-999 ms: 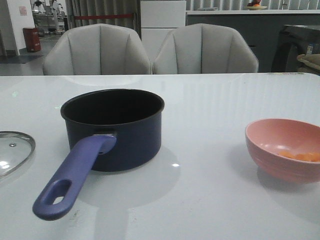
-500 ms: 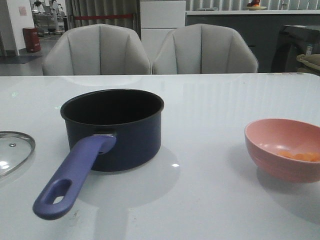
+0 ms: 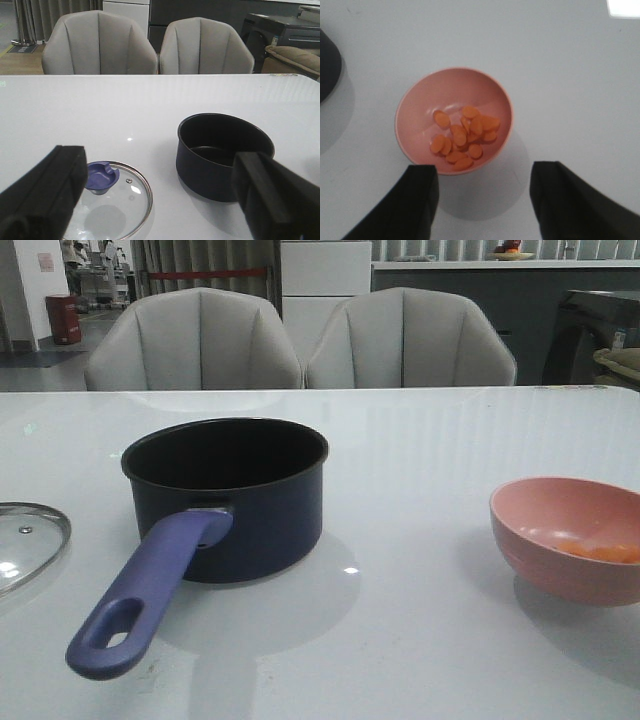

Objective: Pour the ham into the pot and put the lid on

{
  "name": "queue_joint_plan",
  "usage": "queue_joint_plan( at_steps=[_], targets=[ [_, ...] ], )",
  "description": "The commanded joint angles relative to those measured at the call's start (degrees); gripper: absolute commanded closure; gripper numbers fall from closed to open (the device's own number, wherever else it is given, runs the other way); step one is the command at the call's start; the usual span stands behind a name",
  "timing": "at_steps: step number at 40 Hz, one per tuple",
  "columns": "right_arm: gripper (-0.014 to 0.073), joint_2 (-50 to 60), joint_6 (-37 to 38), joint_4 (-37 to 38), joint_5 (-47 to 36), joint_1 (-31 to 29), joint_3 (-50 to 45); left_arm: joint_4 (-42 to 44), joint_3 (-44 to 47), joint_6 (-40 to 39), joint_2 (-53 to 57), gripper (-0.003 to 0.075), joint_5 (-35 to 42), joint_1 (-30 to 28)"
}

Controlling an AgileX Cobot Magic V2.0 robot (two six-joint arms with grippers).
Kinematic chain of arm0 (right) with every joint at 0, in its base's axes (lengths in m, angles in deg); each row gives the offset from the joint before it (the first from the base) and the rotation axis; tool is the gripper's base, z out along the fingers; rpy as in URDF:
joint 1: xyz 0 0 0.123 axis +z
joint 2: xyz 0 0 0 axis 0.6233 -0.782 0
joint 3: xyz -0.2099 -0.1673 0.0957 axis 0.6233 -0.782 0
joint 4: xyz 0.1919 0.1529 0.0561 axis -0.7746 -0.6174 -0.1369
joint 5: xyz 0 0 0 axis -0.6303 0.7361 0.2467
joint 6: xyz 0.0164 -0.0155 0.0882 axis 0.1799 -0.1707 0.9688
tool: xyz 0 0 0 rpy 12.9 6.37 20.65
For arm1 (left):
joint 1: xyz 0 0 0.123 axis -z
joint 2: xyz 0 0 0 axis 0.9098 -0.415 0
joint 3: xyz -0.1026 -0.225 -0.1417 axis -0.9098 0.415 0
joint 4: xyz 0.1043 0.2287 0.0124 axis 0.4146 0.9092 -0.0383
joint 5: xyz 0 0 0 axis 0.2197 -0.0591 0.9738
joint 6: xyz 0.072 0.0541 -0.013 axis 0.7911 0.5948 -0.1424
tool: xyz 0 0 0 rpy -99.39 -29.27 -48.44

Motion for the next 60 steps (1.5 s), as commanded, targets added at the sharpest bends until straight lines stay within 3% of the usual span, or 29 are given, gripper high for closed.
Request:
queue_joint_plan(
  at_steps=[1,11,22,38,49,54,60],
  targets=[
    [0.0068,-6.0,0.8,0.3,3.6,-0.3,7.2,0.0,-1.4,-0.1,0.9,0.0092,4.1,0.4],
    [0.0068,-20.0,0.8,5.5,9.2,-0.5,18.1,0.0,-1.4,-0.1,0.9,0.0092,4.1,0.4],
    [0.0068,-31.4,0.8,5.7,8.4,-4.4,20.4,0.0,-1.4,-0.1,0.9,0.0092,4.0,0.4],
    [0.0069,-42.5,-5.2,-4.2,4.0,-5.7,20.4,0.0,-1.4,-0.1,0.9,0.0092,4.0,0.4],
    [0.0074,-48.0,-5.5,-4.8,2.1,-5.7,22.5,0.0,-1.4,-0.1,0.9,0.0092,3.8,-0.6],
    [0.0186,-49.7,-5.6,-5.3,2.2,-5.7,24.0,0.0,-1.4,-0.1,0.9,0.0092,3.8,-0.6],
    [0.0458,-51.4,-6.6,-7.4,2.3,-5.7,24.5,0.0,-1.4,-0.1,0.9,0.0092,3.8,-0.6]
  ],
)
